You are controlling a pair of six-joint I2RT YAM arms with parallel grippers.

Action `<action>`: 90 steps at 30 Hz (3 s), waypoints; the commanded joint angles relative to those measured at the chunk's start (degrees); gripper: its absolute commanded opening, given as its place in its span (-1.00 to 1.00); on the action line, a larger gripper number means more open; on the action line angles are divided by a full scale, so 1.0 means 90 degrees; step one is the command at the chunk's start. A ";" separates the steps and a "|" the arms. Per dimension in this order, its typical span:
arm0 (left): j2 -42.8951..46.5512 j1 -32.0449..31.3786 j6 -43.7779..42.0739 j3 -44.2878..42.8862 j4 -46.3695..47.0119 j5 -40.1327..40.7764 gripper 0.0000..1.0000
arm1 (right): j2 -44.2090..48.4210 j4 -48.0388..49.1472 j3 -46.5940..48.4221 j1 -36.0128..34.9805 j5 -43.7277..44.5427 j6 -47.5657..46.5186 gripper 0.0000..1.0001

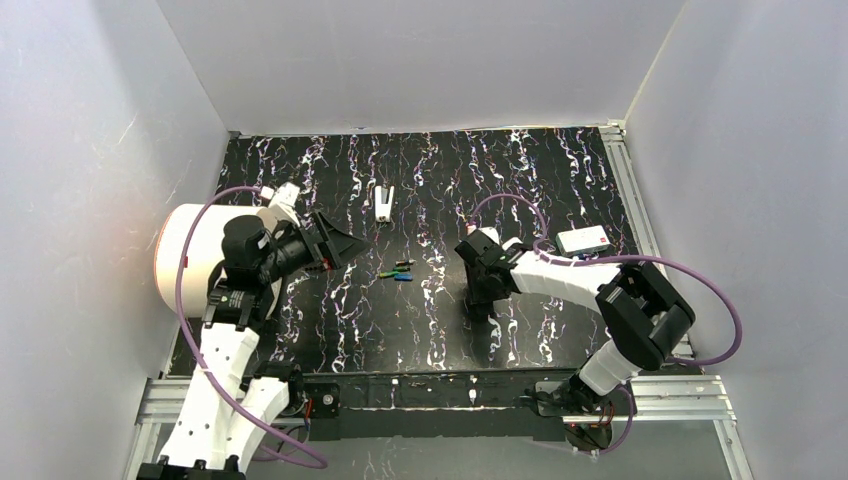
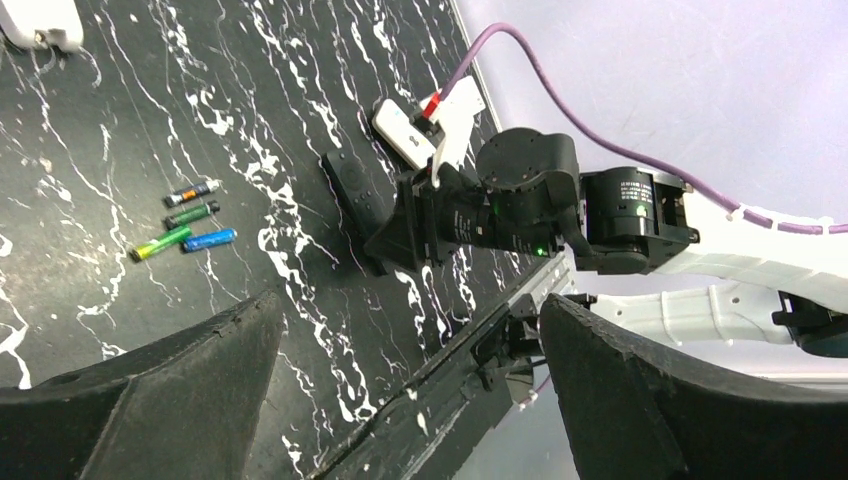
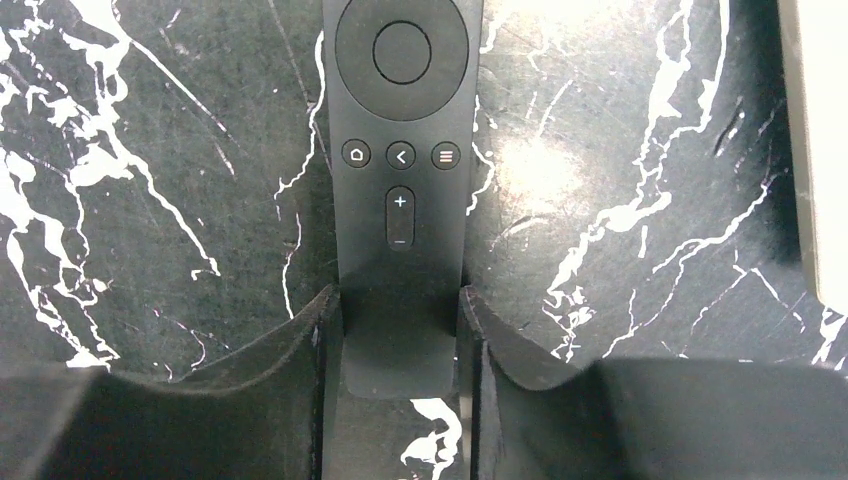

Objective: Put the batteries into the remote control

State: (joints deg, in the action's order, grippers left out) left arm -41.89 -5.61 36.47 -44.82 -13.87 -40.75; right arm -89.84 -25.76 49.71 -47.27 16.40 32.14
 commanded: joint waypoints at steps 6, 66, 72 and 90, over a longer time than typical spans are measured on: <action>-0.0294 -0.0479 -0.0029 0.0163 0.0076 -0.0101 0.97 | 0.0404 0.0492 0.0087 -0.0043 -0.0279 0.0063 -0.51; -0.0574 -0.1291 0.3048 0.0247 0.2947 0.0972 -1.00 | 0.1443 0.6453 0.0484 -0.0127 -0.5484 0.3224 0.69; -0.0789 -0.1291 0.2478 -0.0758 0.0040 0.2861 -1.00 | 0.1732 0.4508 0.0998 -0.0160 -0.4426 0.1369 0.90; -0.0901 -0.1291 0.2651 -0.1413 -0.1517 0.2960 -1.00 | 0.0629 0.3106 0.2375 -0.1701 -0.1619 0.0258 0.27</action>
State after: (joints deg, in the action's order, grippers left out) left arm -50.81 -17.10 60.38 -56.38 -26.20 -12.75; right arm -83.88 -2.39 70.89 -62.59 -0.51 32.47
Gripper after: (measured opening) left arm 0.396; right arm 0.709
